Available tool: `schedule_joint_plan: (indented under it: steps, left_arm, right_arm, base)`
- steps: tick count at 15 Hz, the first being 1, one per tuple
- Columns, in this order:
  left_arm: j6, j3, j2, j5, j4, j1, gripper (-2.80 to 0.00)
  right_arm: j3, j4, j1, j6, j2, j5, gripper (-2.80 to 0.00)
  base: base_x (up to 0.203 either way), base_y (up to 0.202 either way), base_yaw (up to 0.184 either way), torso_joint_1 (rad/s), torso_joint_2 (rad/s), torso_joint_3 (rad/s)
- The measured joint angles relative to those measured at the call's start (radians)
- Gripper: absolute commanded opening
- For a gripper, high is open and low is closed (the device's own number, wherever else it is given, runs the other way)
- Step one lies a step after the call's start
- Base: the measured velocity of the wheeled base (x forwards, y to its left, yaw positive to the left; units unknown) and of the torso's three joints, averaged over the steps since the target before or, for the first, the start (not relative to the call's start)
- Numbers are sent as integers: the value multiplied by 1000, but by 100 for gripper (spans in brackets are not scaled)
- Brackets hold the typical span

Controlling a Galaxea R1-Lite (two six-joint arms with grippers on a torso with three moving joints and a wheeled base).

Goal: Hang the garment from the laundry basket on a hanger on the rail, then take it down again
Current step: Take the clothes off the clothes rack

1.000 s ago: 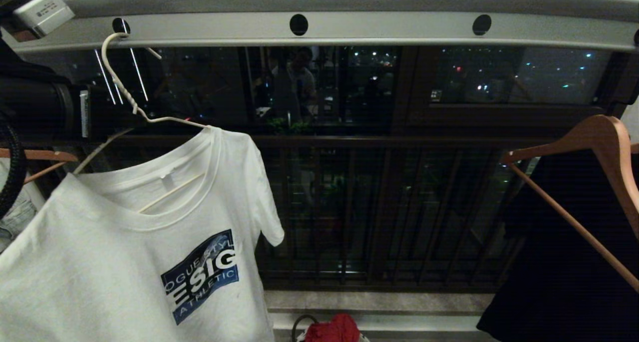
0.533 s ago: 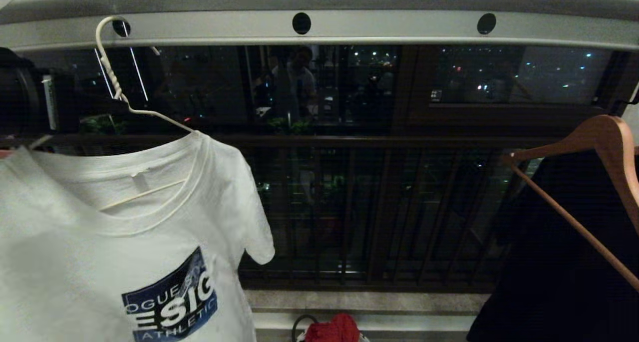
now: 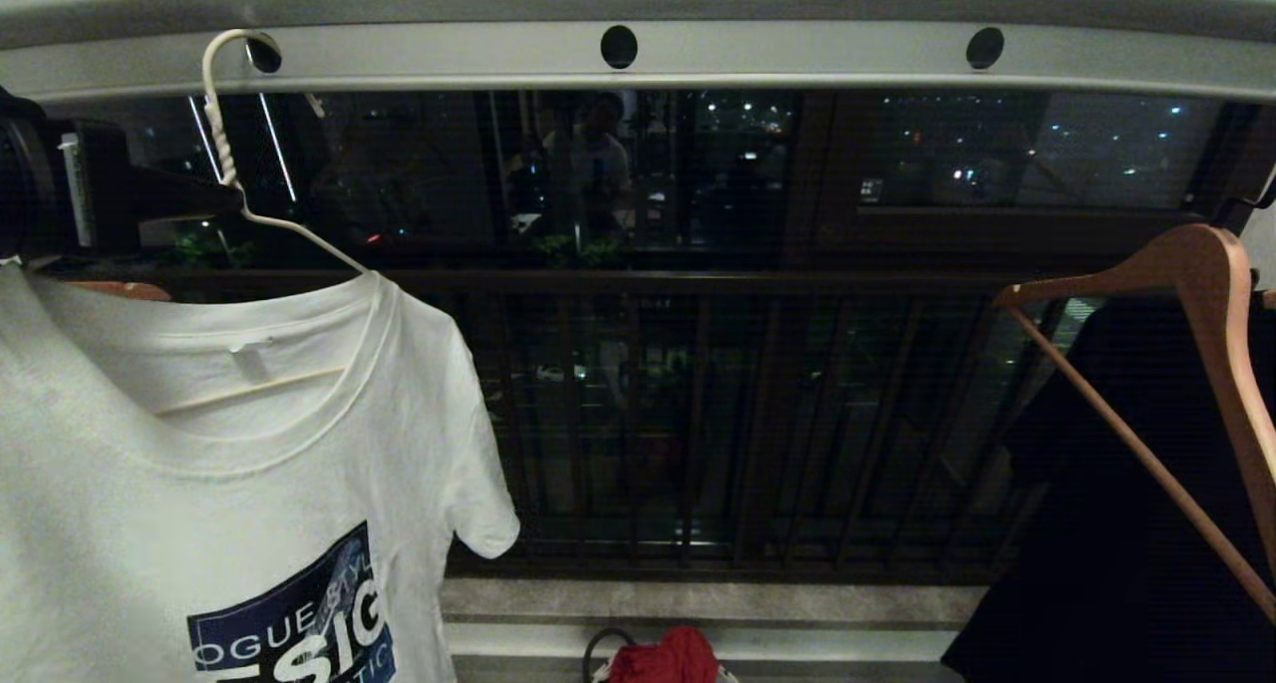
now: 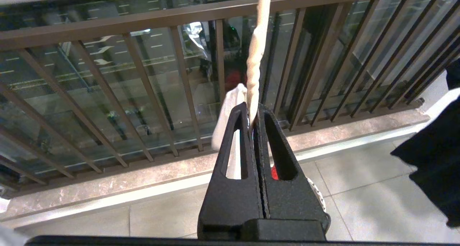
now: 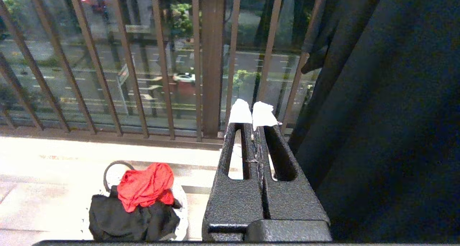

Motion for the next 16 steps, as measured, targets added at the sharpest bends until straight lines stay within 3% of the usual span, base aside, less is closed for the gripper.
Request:
schedule_joint_plan:
  steps: [8,12,16]
  left_arm:
    - [-7,63,-24,-2,-14,1,-280]
    - [-26,183,-34,-3,-197,3,-280]
    - [-60,178,-56,-6,-290,3,-280]
  right_arm:
    - [0,0,0,0,0,0,-280]
    - [0,0,0,0,0,0,-280]
    - [0,0,0,0,0,0,-280]
  base:
    - [0,0,0,0,0,0]
    - [0,0,0,0,0,0]
    - [0,0,0,0,0,0]
